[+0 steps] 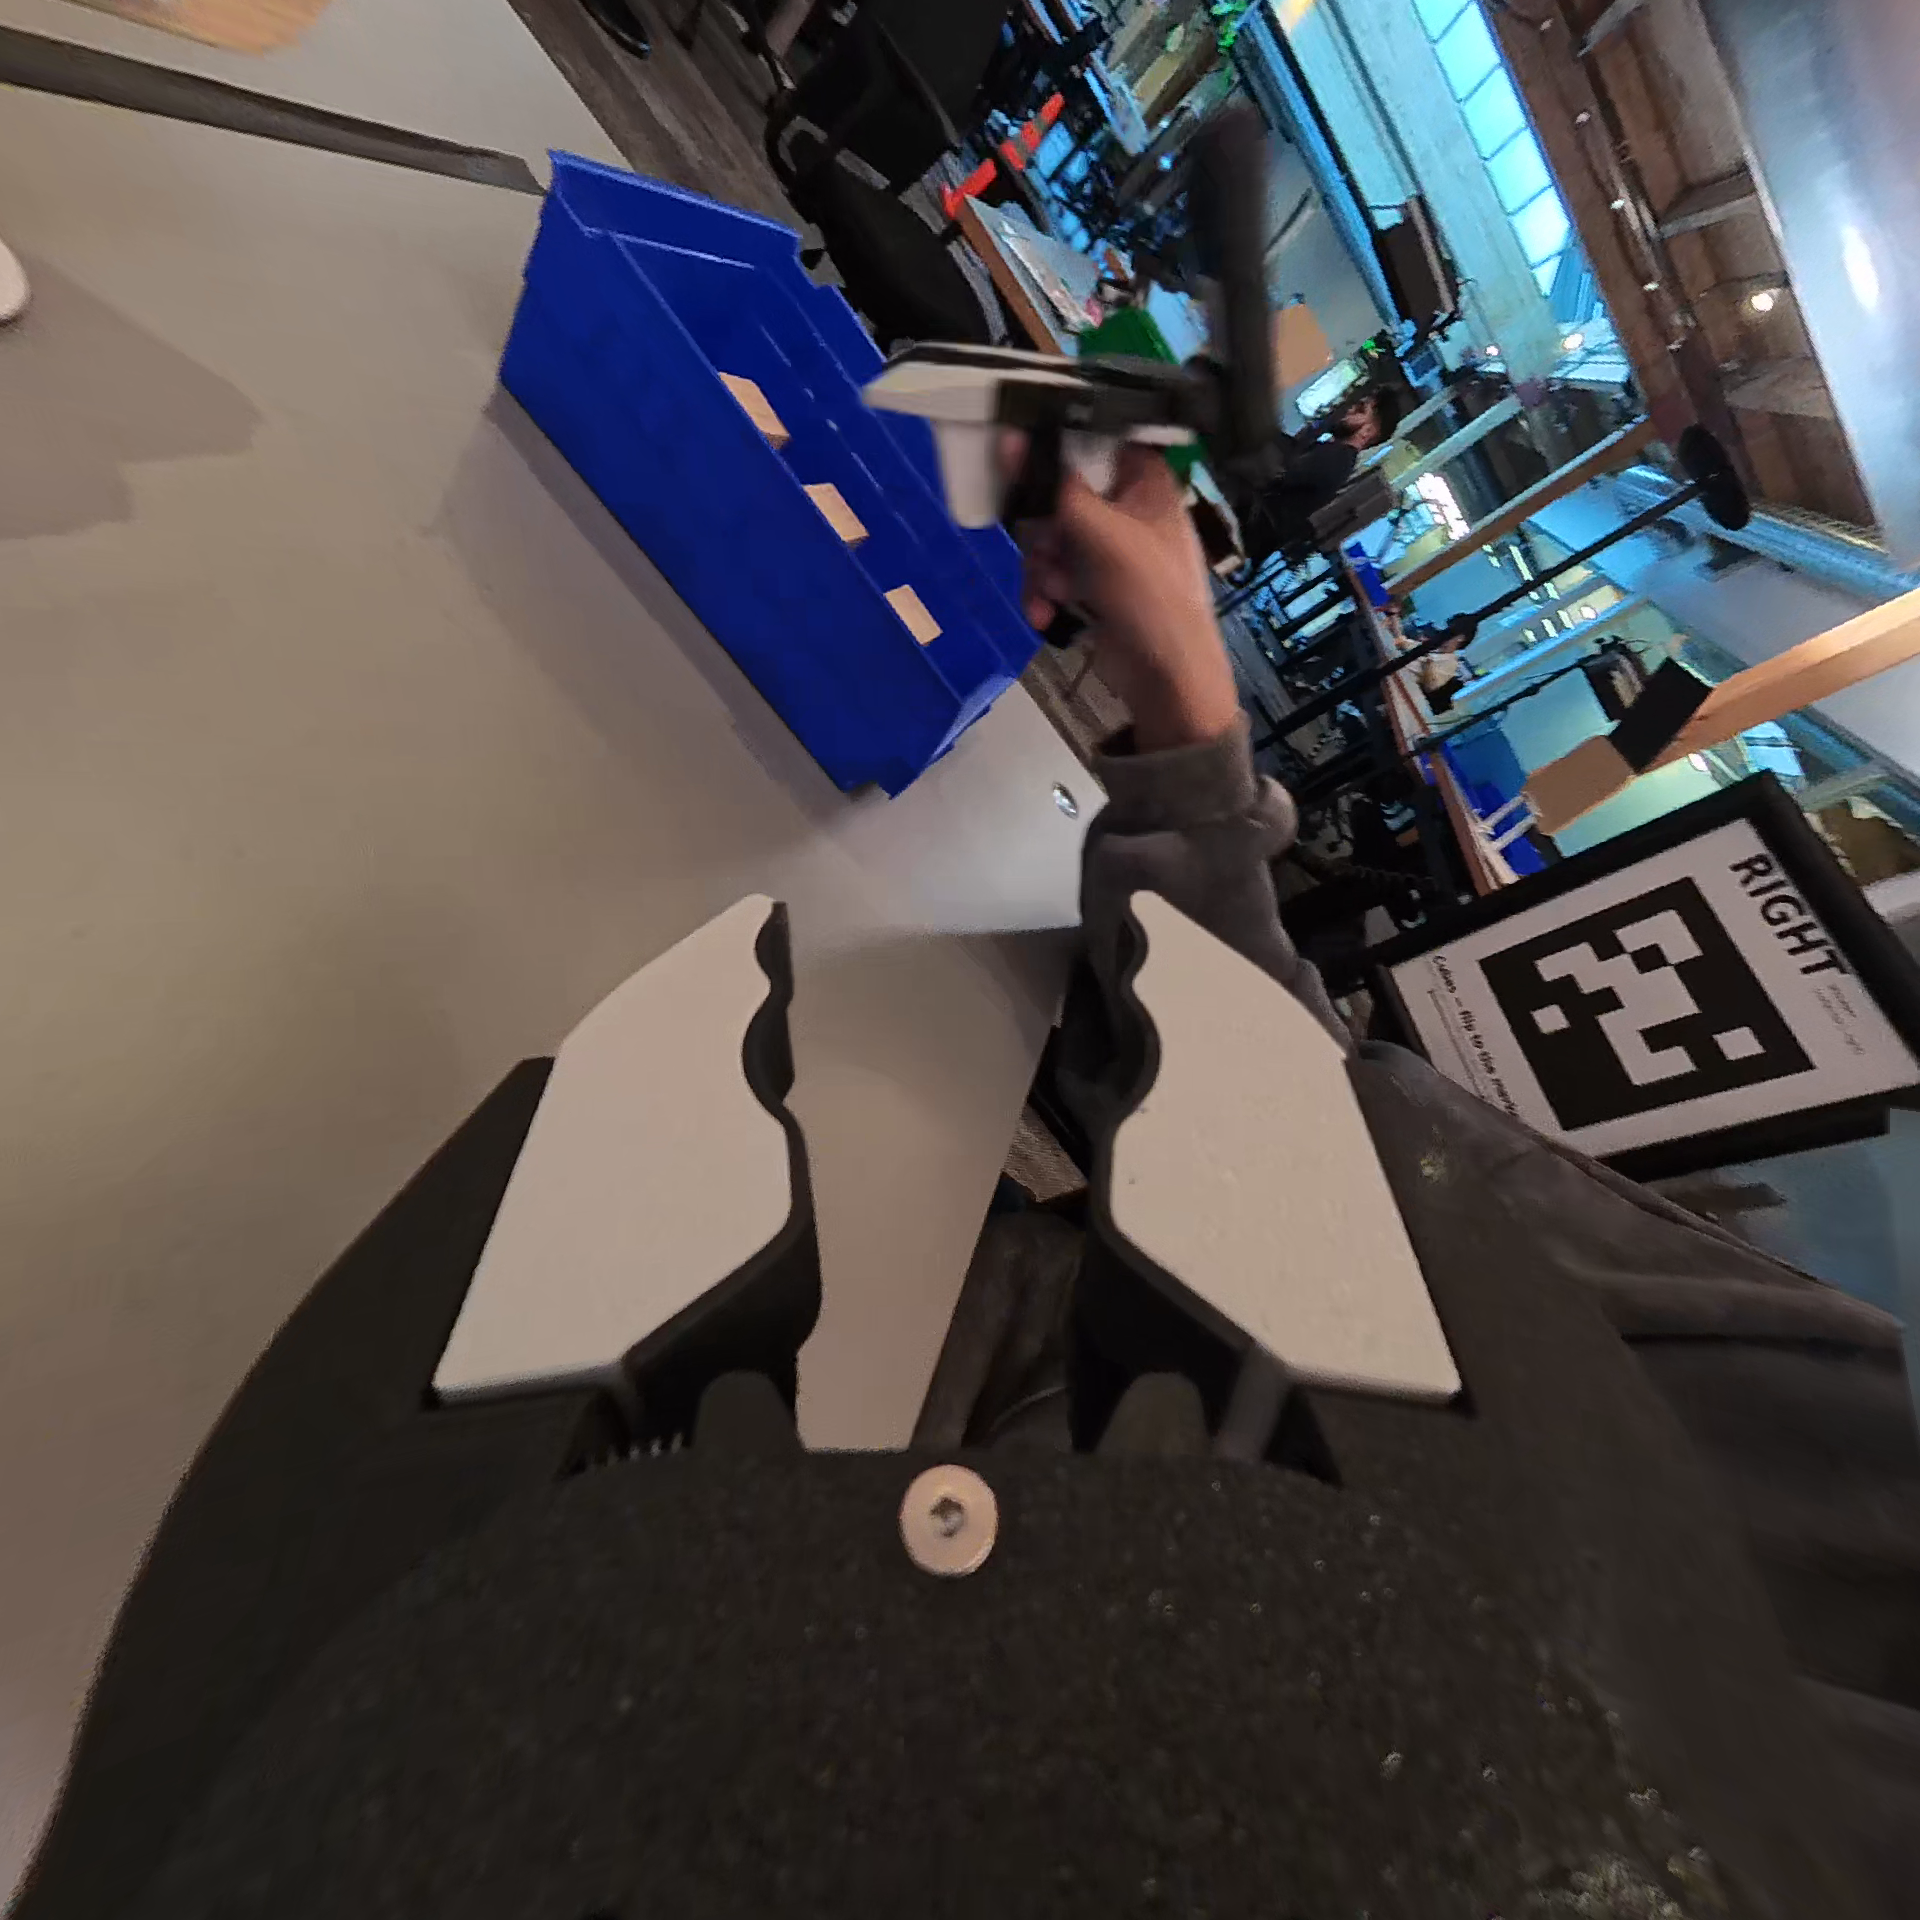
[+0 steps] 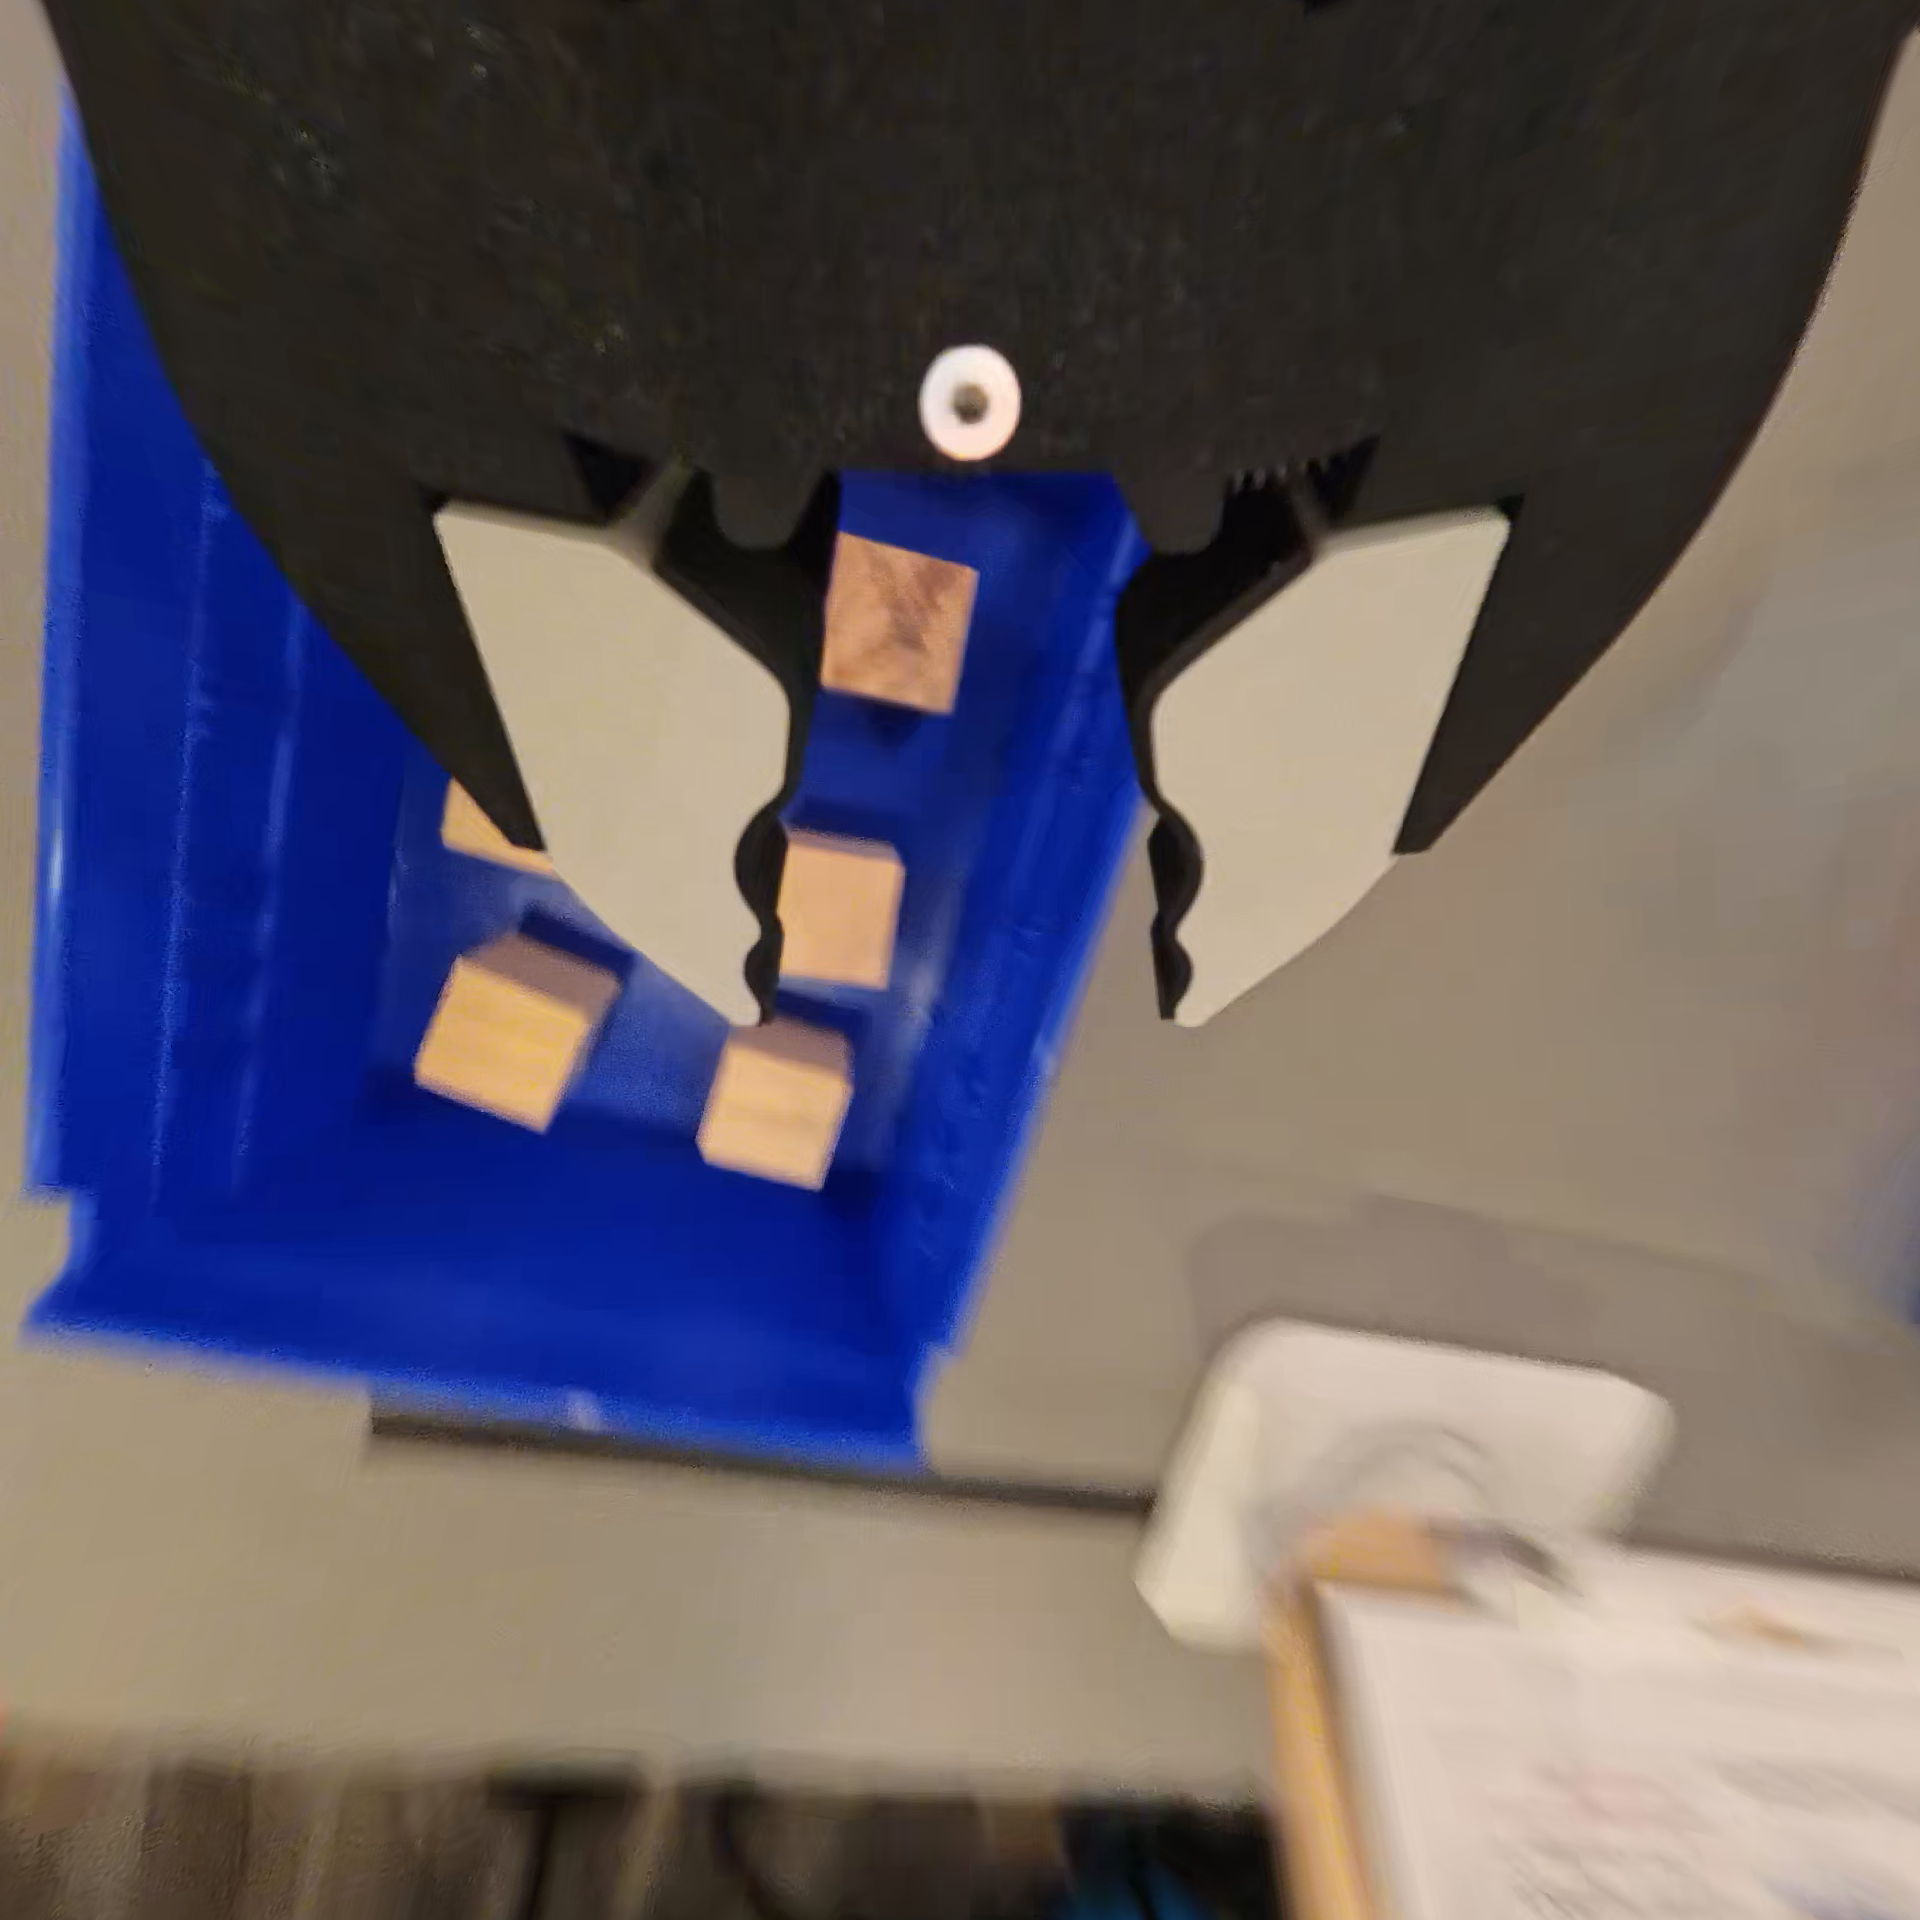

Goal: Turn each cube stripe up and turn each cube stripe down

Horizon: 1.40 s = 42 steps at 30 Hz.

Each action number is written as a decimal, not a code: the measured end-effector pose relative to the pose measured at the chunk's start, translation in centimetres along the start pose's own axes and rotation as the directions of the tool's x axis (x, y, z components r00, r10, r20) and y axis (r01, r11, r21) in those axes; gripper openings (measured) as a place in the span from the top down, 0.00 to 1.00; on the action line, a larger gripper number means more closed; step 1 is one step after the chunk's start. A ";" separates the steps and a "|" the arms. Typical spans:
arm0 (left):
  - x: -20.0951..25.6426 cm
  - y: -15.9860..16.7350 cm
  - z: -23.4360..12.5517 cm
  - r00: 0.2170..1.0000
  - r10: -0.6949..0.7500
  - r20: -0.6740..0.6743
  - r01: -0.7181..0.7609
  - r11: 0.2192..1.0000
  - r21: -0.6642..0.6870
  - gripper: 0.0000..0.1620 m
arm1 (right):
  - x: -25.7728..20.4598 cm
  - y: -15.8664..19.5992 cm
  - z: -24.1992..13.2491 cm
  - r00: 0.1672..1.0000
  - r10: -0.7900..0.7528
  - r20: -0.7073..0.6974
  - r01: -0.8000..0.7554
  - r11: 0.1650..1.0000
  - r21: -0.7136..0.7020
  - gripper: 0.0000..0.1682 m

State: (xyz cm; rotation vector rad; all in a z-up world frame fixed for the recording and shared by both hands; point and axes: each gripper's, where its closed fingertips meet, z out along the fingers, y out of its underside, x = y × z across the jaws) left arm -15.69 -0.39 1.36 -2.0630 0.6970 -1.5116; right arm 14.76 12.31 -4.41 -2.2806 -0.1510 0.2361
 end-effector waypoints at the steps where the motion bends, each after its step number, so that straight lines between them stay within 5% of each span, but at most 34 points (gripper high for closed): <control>1: -0.2 -0.1 -0.2 1.000 0.007 0.022 -0.007 1.000 0.011 0.64 | -1.7 -1.4 -1.9 0.998 -0.046 0.052 0.040 0.992 0.117 0.59; 5: -1.0 -0.6 -0.7 0.989 0.052 0.138 -0.061 0.996 0.068 0.65 | -9.0 -4.3 -9.2 0.946 -0.254 0.199 0.080 0.782 0.618 0.63; 7: -2.1 -0.5 -1.1 0.958 0.105 0.266 -0.133 0.987 0.091 0.65 | -11.6 -3.1 -11.3 0.923 -0.317 0.217 0.050 0.659 0.750 0.66; 11: -5.5 0.2 -3.8 0.763 0.185 0.619 -0.342 0.929 0.144 0.66 | -13.8 1.4 -11.6 0.947 -0.250 0.203 -0.025 0.571 0.821 0.60; 15: -7.2 3.2 -6.4 0.576 0.176 0.798 -0.487 0.858 0.162 0.66 | -15.7 7.3 -9.5 0.949 -0.227 0.217 -0.030 0.623 0.782 0.60; 18: -7.9 6.2 -6.0 0.603 0.141 0.786 -0.450 0.873 0.189 0.65 | -17.8 9.5 -9.2 0.922 -0.211 0.325 -0.097 0.687 0.721 0.60; 24: -9.5 11.3 -5.8 0.696 0.036 0.717 -0.319 0.910 0.264 0.67 | -19.0 11.5 -7.5 0.924 -0.338 0.180 0.117 0.697 0.707 0.63; 33: -9.0 11.2 -4.5 0.653 0.140 0.744 -0.410 0.892 0.192 0.66 | -19.0 11.2 -8.3 0.911 -0.405 0.082 0.218 0.640 0.737 0.64; 36: -6.7 11.2 -0.4 0.772 0.189 0.607 -0.383 0.900 0.207 0.51 | -14.3 9.0 -10.5 0.962 -0.260 -0.085 0.223 0.565 0.794 0.67; 38: -4.6 11.0 3.9 0.833 0.223 0.506 -0.362 0.912 0.193 0.51 | -10.9 7.8 -12.6 0.981 -0.159 -0.107 0.176 0.527 0.831 0.67; 42: -1.1 9.5 14.2 0.840 0.340 0.423 -0.419 0.902 0.106 0.48 | -2.2 8.9 -13.6 0.970 0.008 -0.243 0.194 0.575 0.795 0.67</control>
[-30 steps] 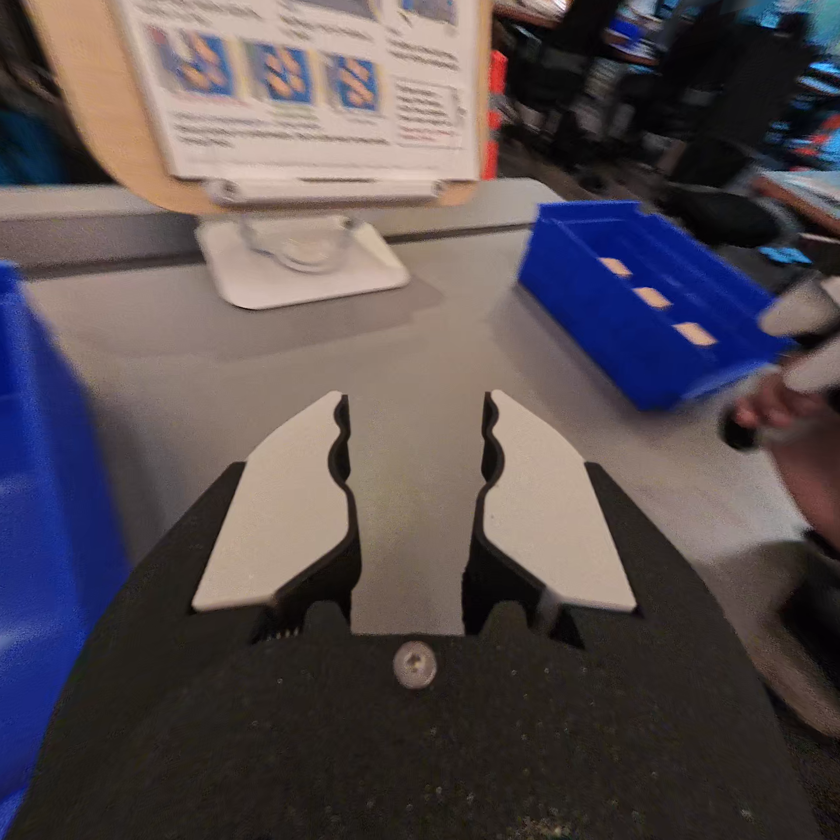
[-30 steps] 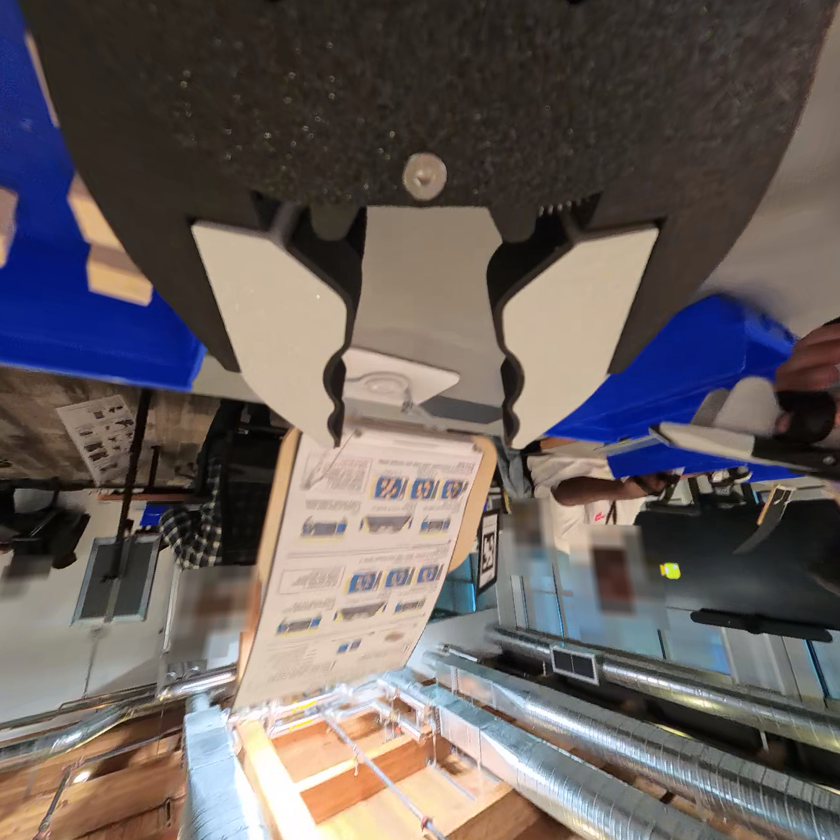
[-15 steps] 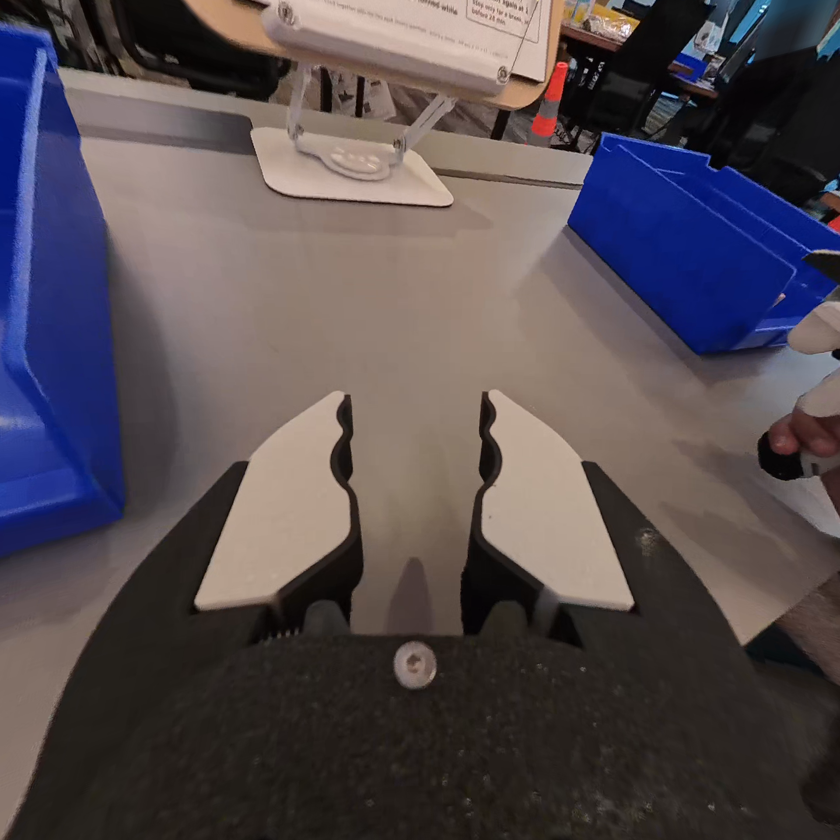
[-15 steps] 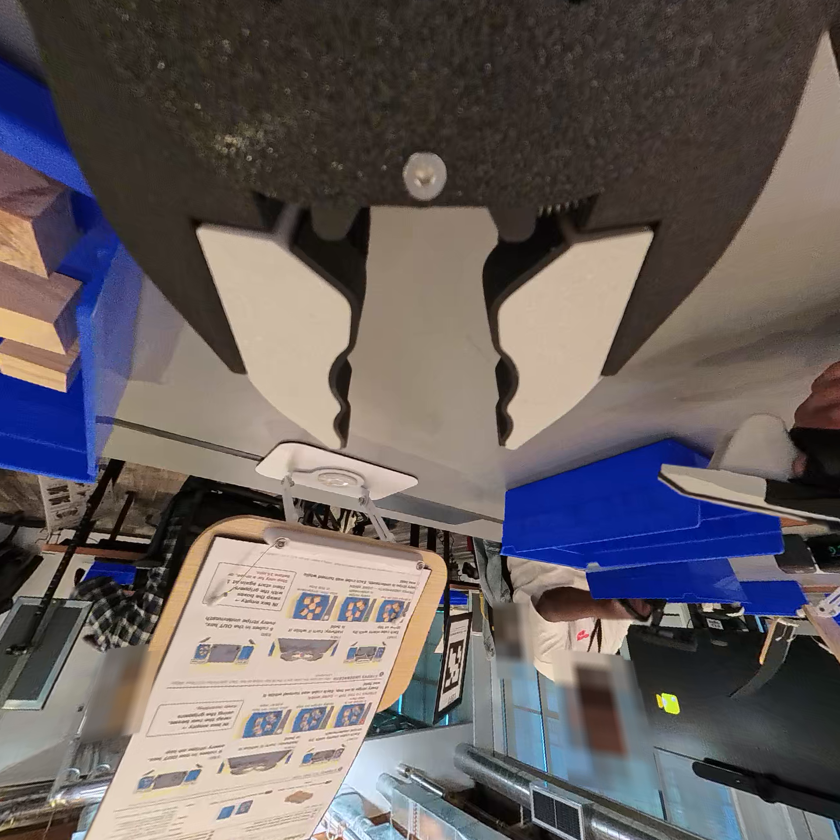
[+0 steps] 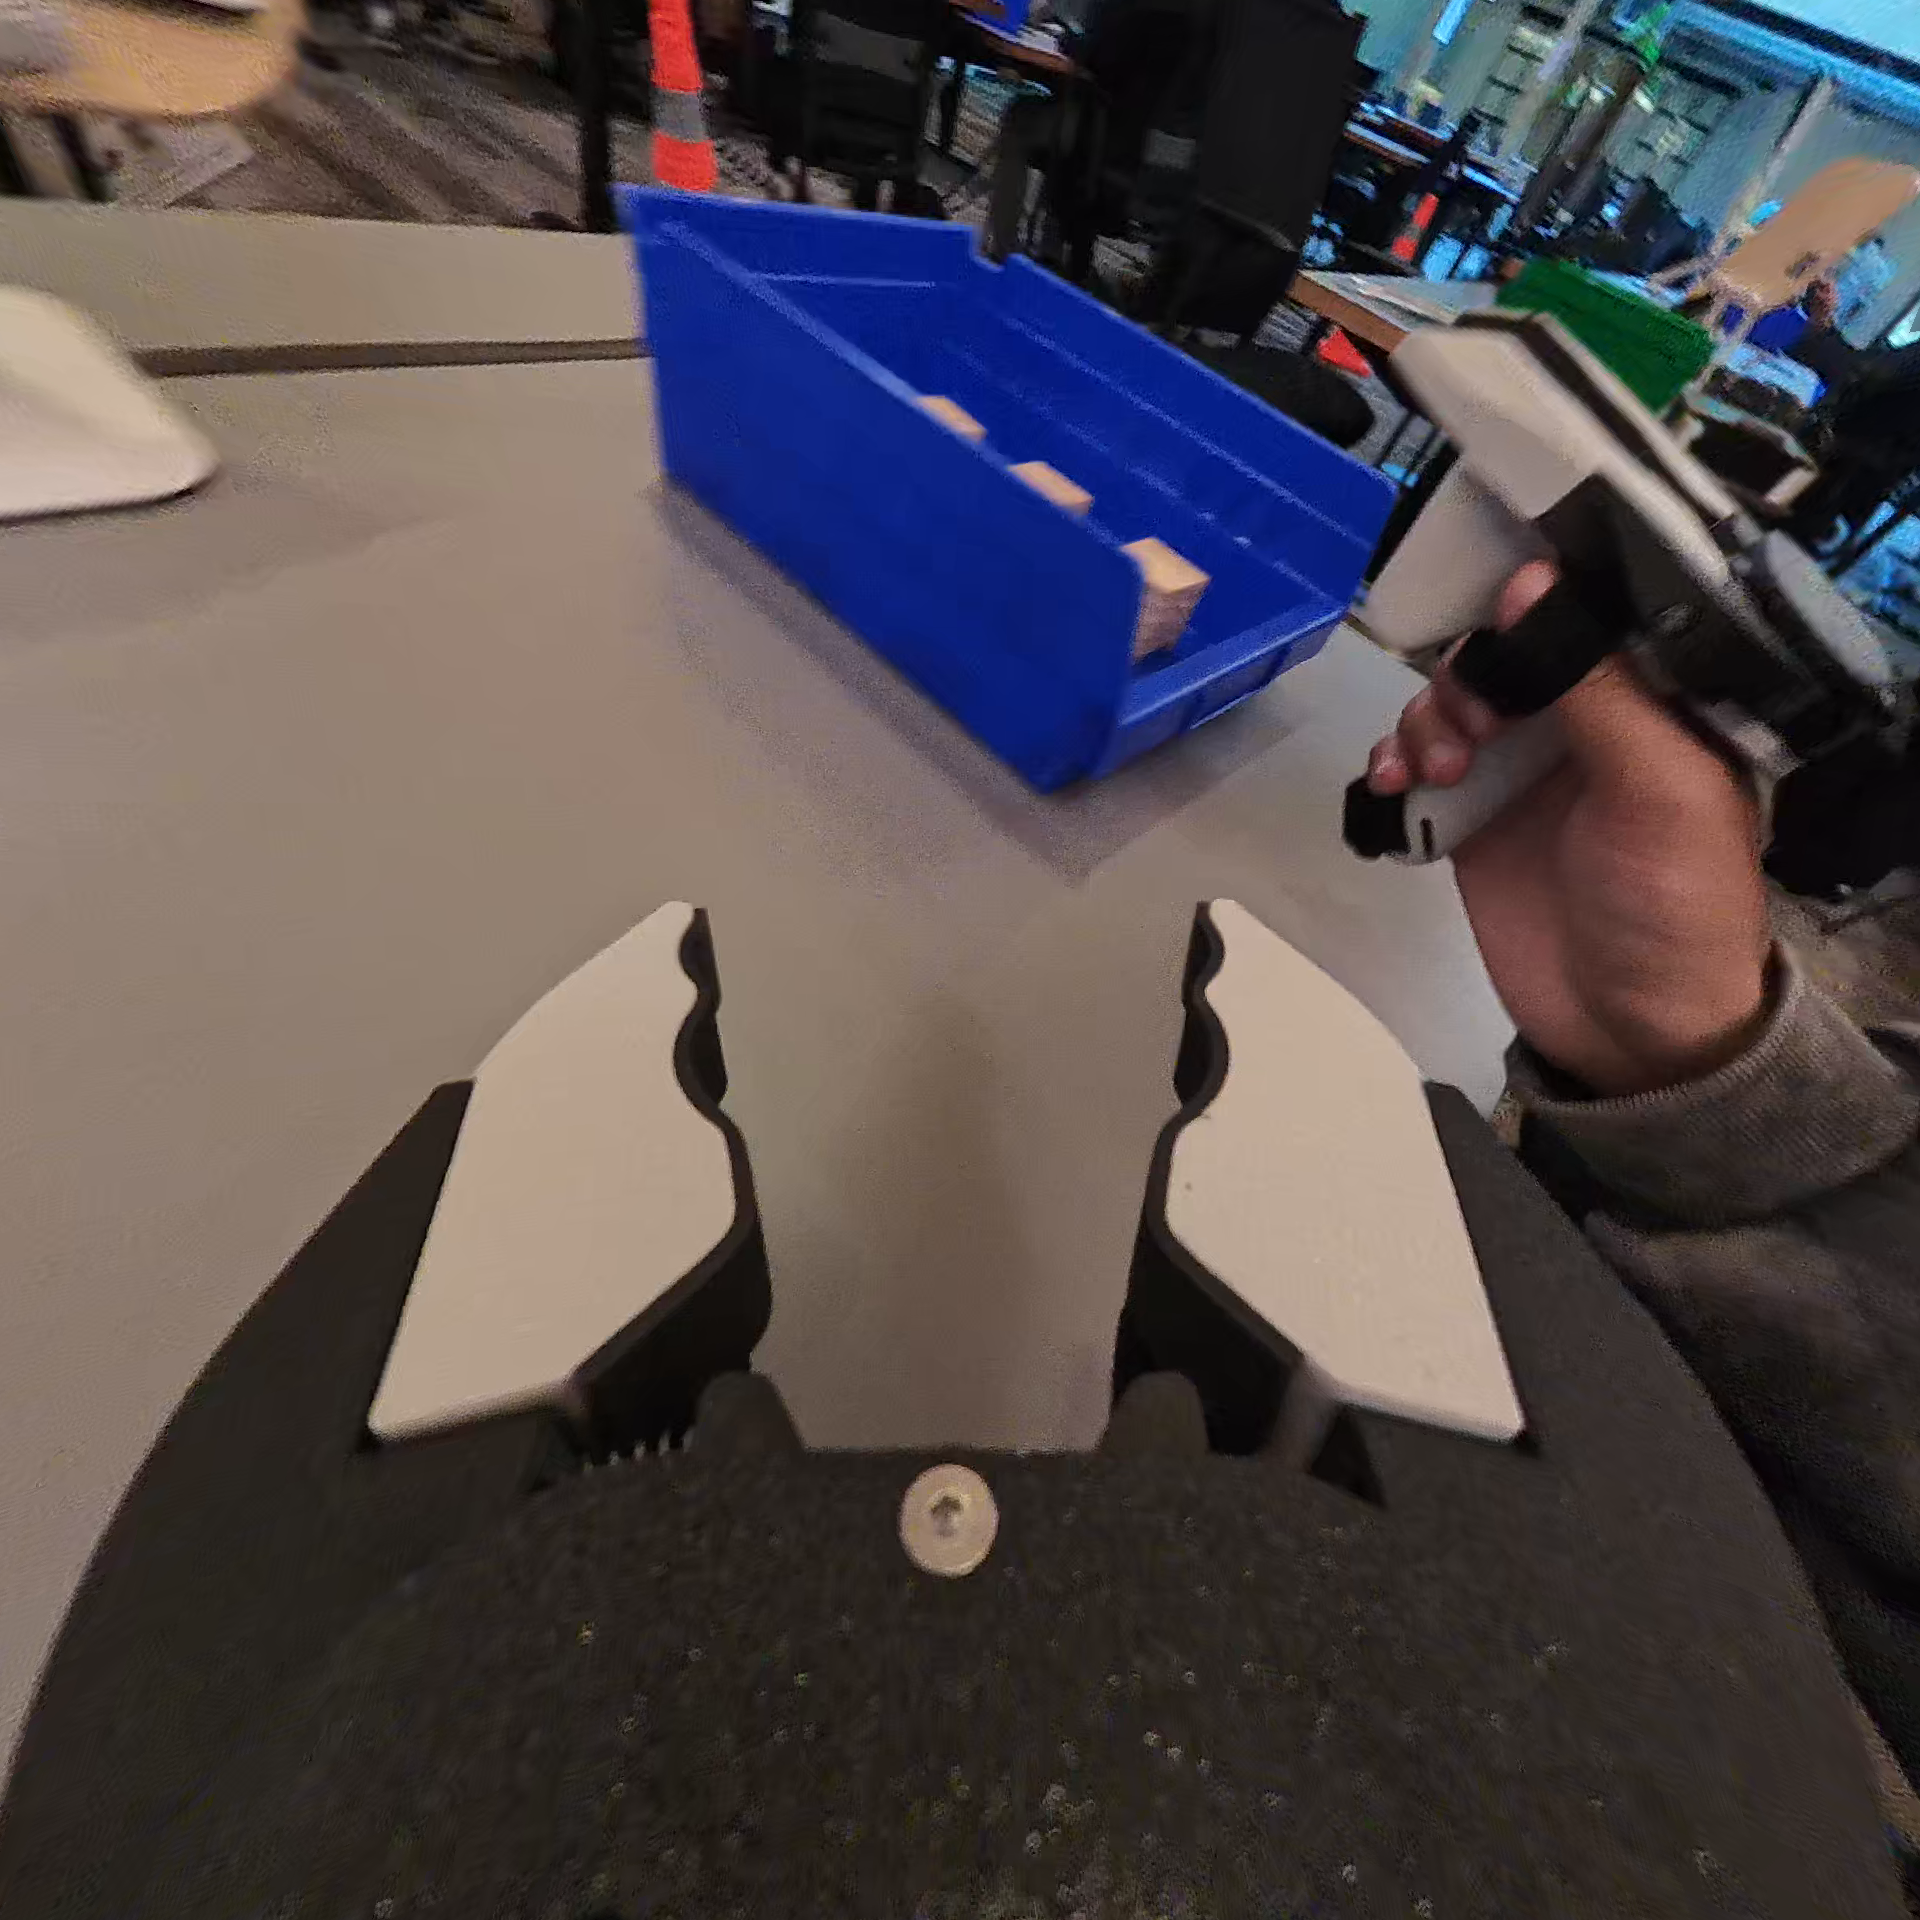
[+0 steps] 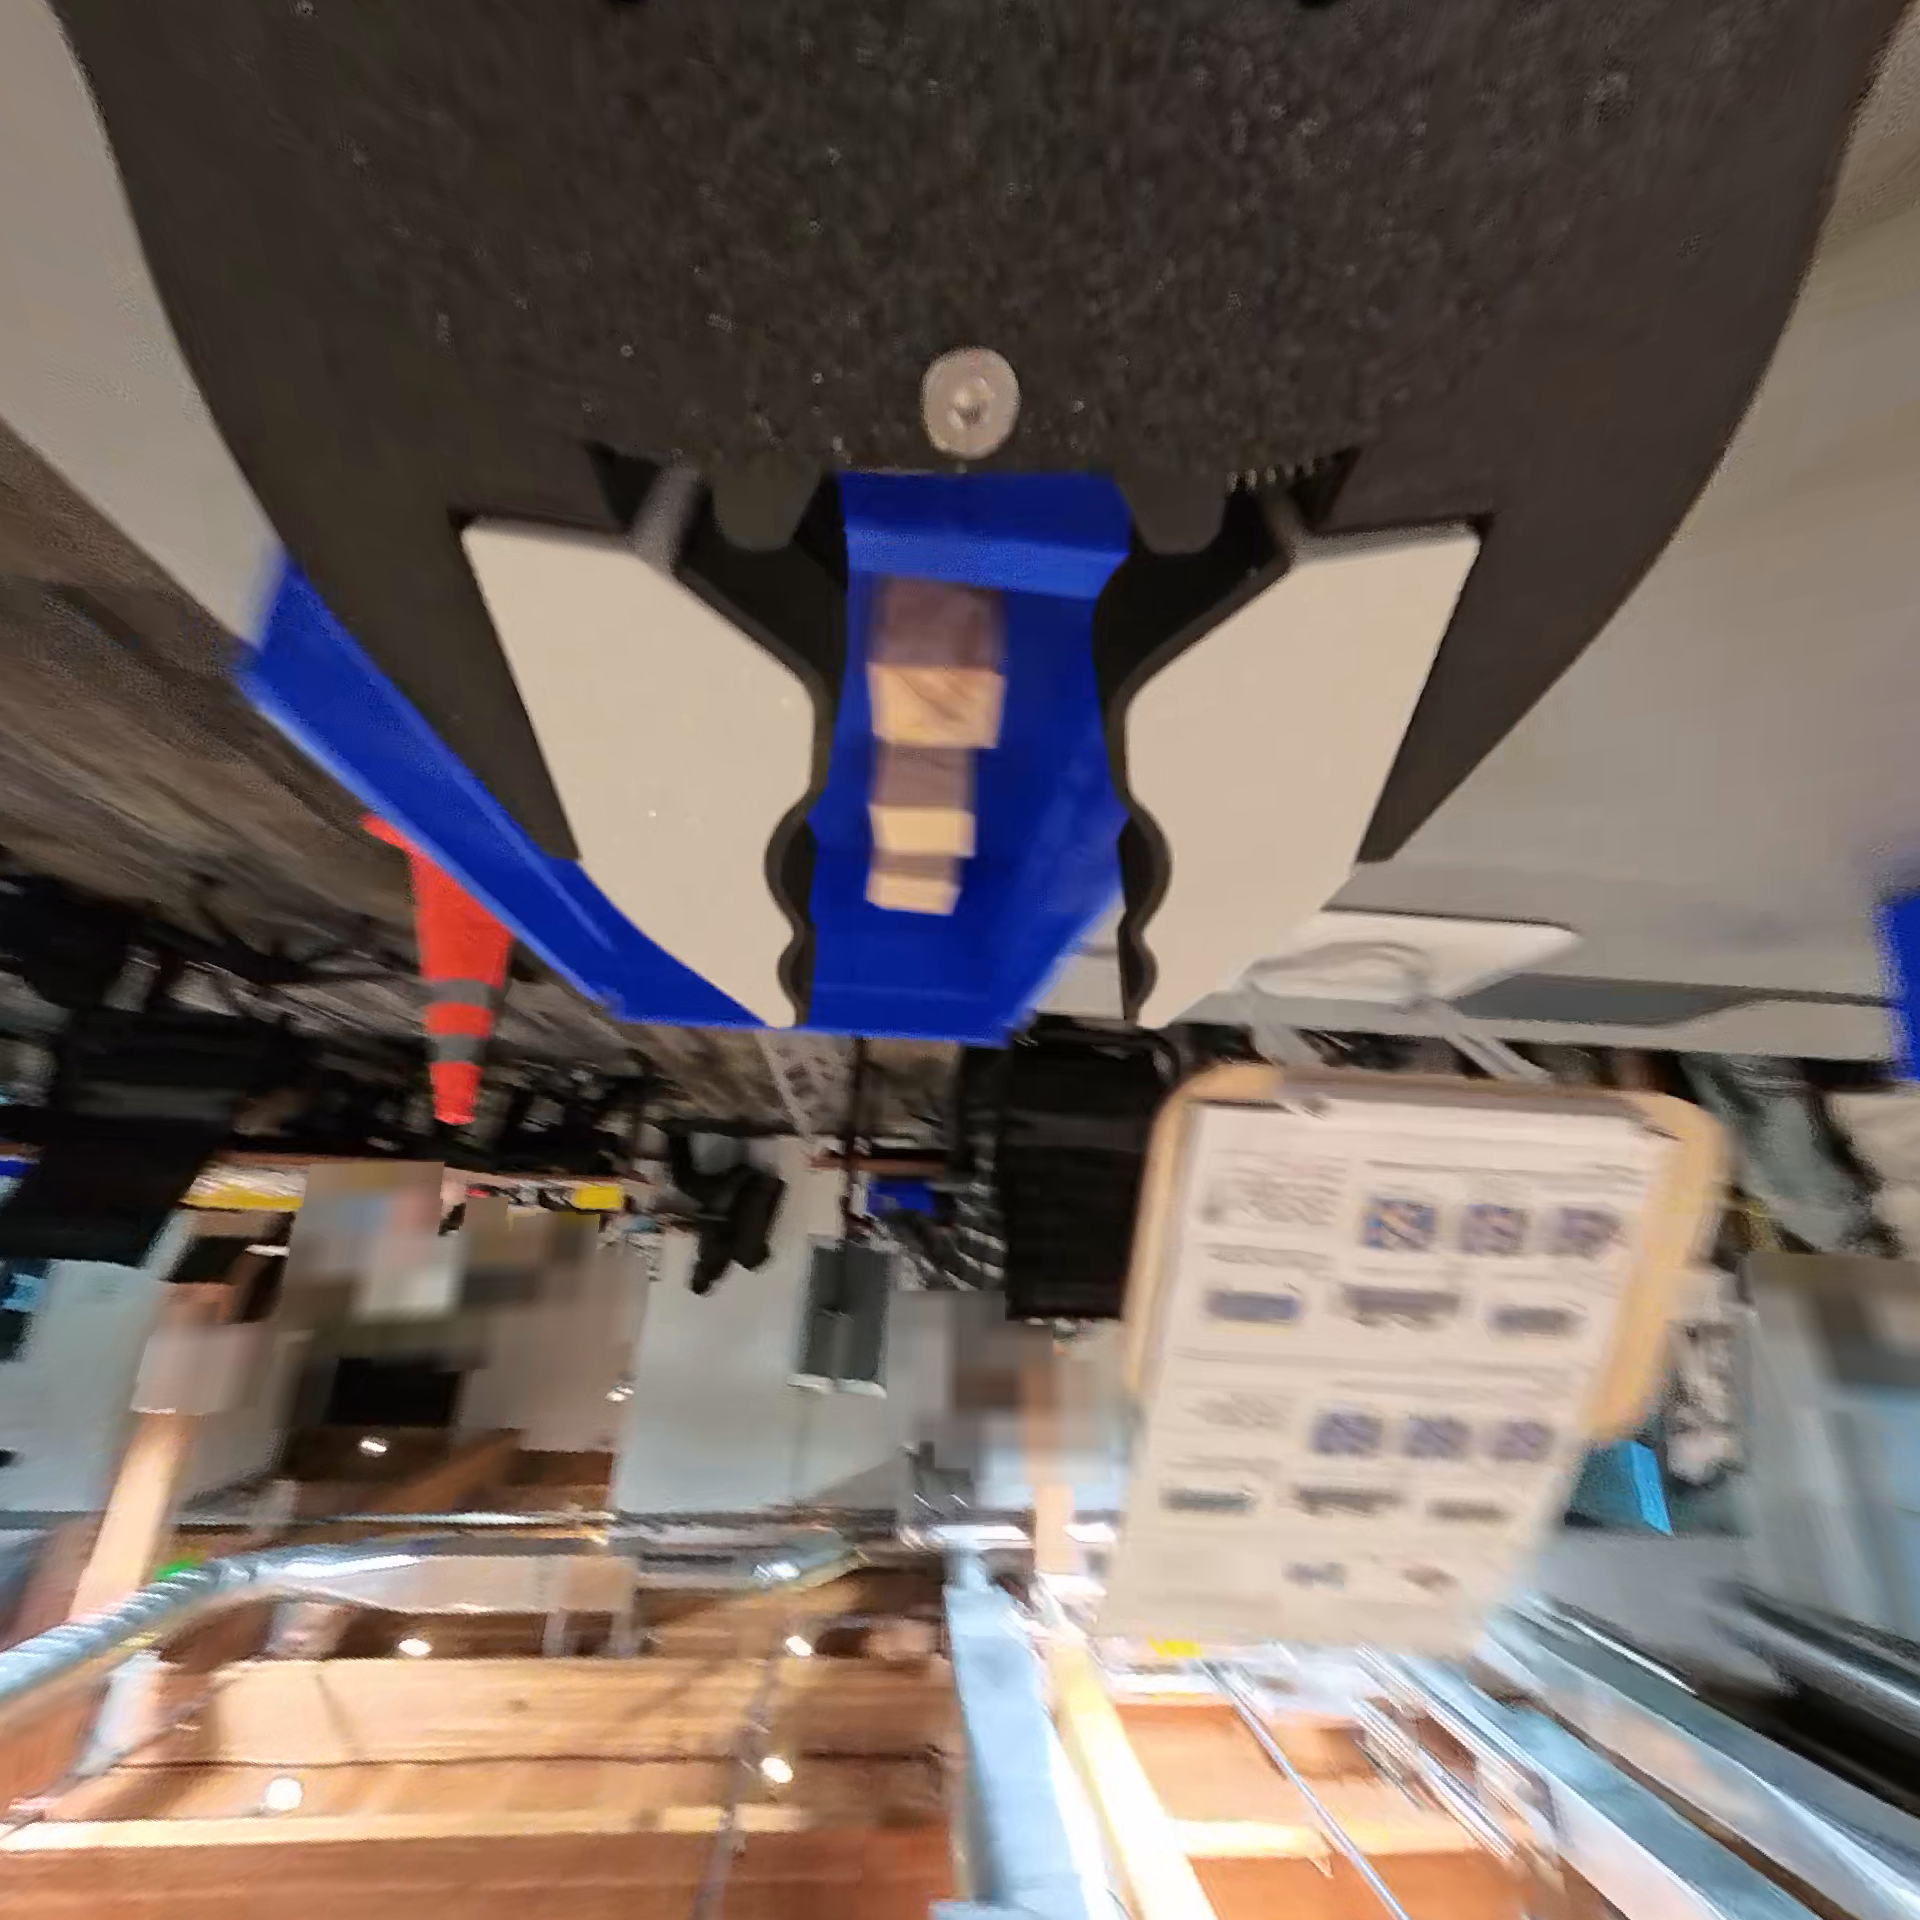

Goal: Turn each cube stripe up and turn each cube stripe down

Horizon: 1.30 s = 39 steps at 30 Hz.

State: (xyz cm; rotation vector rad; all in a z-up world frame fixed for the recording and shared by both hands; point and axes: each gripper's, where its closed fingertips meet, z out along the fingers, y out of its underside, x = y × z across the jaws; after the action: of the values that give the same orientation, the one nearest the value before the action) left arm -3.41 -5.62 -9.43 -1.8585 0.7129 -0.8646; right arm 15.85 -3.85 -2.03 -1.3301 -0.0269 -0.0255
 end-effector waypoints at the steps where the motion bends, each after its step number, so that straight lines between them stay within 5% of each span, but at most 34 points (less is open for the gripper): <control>1: 1.3 -0.5 2.4 1.000 0.022 -0.004 -0.022 1.000 -0.012 0.47 | 2.0 1.1 -0.2 0.999 -0.024 -0.043 0.022 0.999 -0.037 0.67; 5: 3.3 -0.9 11.9 0.995 0.045 0.091 -0.032 0.990 -0.136 0.40 | 9.3 5.6 -1.3 0.976 0.067 -0.205 -0.110 0.973 -0.203 0.67; 10: 3.5 -0.6 18.4 0.988 -0.010 0.157 0.033 0.990 -0.140 0.41 | 14.1 8.4 -2.6 0.929 0.172 -0.326 -0.281 0.904 -0.323 0.59; 14: 3.2 -1.0 19.7 0.985 -0.110 0.136 0.126 0.986 -0.113 0.60 | 15.0 9.4 -2.4 0.933 0.153 -0.325 -0.279 0.879 -0.388 0.60; 18: 2.5 -1.1 19.6 0.980 -0.121 0.157 0.143 0.980 -0.141 0.67 | 12.2 9.9 -1.0 0.956 0.206 -0.208 -0.278 0.859 -0.429 0.66; 23: 0.6 -1.1 18.0 0.962 -0.090 0.258 0.127 0.983 -0.130 0.84 | 12.1 9.9 -0.9 0.955 0.116 -0.273 -0.229 0.872 -0.433 0.71; 30: -0.8 -0.7 15.2 0.957 -0.093 0.276 0.129 0.985 -0.115 0.90 | 9.2 9.7 -0.4 0.973 0.034 -0.227 -0.136 0.883 -0.449 0.80; 31: -0.9 -0.6 14.7 0.953 -0.085 0.290 0.124 0.985 -0.119 0.90 | 8.7 9.7 -0.5 0.971 0.044 -0.237 -0.151 0.879 -0.453 0.80; 33: -1.7 -0.4 13.1 0.945 -0.072 0.319 0.113 0.987 -0.114 0.91 | 8.0 9.7 -1.1 0.957 0.085 -0.277 -0.214 0.851 -0.479 0.96; 39: -4.4 -0.8 5.8 0.897 0.099 0.431 -0.049 0.991 -0.125 0.97 | 1.3 8.1 -1.9 0.965 0.126 -0.230 -0.227 0.840 -0.493 0.98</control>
State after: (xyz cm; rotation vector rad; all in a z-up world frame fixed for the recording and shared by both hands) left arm -1.24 0.97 -11.67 -2.0163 0.5500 -0.3376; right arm 17.45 -3.73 -10.28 -1.8619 0.2862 -0.0011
